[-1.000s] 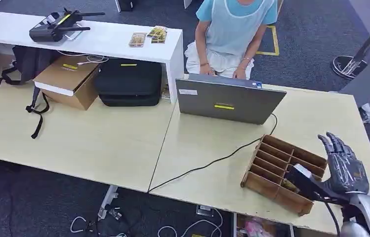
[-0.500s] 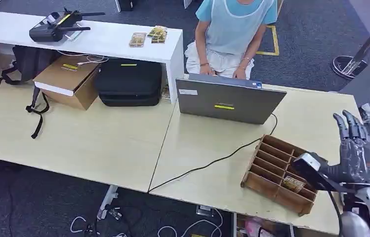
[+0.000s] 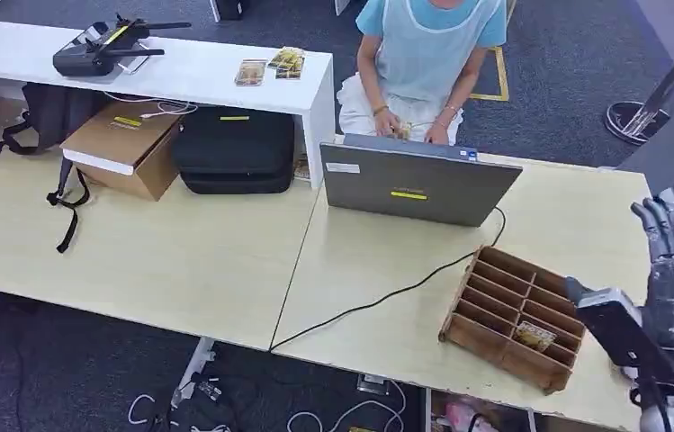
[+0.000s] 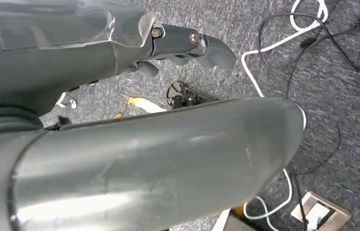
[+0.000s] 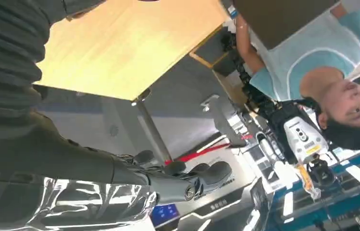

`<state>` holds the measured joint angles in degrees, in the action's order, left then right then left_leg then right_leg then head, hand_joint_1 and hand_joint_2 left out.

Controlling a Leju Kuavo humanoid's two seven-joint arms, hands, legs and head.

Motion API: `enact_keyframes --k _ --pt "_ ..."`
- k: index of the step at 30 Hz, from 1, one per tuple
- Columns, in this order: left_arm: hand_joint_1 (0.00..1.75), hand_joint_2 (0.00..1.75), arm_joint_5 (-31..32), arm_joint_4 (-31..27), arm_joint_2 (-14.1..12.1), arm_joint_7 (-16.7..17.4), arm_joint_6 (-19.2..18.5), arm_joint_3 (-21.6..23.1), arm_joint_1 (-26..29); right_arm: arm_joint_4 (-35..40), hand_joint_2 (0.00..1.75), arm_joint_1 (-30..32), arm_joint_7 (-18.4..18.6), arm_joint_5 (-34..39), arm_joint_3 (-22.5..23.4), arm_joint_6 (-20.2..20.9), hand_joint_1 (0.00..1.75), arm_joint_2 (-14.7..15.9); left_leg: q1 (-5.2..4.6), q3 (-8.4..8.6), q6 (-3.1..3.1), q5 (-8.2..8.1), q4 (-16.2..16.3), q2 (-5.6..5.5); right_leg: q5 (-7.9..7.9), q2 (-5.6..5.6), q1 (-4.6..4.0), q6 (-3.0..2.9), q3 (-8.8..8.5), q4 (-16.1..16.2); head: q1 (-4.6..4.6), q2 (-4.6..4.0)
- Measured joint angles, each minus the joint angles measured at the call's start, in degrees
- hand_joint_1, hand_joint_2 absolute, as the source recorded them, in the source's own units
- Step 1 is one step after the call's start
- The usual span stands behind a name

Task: Pass the card to the sensor for recognition and then transmit it.

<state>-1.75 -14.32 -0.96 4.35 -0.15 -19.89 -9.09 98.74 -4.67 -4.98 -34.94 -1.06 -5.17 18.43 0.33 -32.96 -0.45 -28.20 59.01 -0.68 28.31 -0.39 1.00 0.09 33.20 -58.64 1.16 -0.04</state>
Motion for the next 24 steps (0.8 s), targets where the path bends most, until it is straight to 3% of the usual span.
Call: enact_keyframes --k 11,18,24 --pt "0.0 0.0 -0.4 0.0 -0.4 0.0 -0.3 -0.9 0.4 7.7 1.75 8.0 4.9 -4.3 0.3 5.8 0.0 0.7 0.0 0.01 0.0 0.0 0.0 0.01 -0.01 0.0 0.0 0.0 -0.02 0.0 0.0 0.0" --pt "0.0 0.0 -0.4 0.0 -0.4 0.0 -0.9 -1.8 0.8 10.6 1.75 10.9 12.4 -15.5 -4.2 7.7 0.0 1.7 0.01 0.02 0.0 0.0 0.0 0.02 0.0 0.03 -0.01 -0.01 -0.01 0.0 0.0 0.0" --pt "0.0 0.0 -0.3 0.0 -0.1 0.0 -0.8 -2.5 0.9 11.6 1.75 11.4 16.3 -22.1 -8.8 9.4 0.0 2.3 0.02 0.03 0.0 0.01 0.0 0.02 -0.01 0.02 -0.01 0.0 -0.01 0.0 0.0 0.0"
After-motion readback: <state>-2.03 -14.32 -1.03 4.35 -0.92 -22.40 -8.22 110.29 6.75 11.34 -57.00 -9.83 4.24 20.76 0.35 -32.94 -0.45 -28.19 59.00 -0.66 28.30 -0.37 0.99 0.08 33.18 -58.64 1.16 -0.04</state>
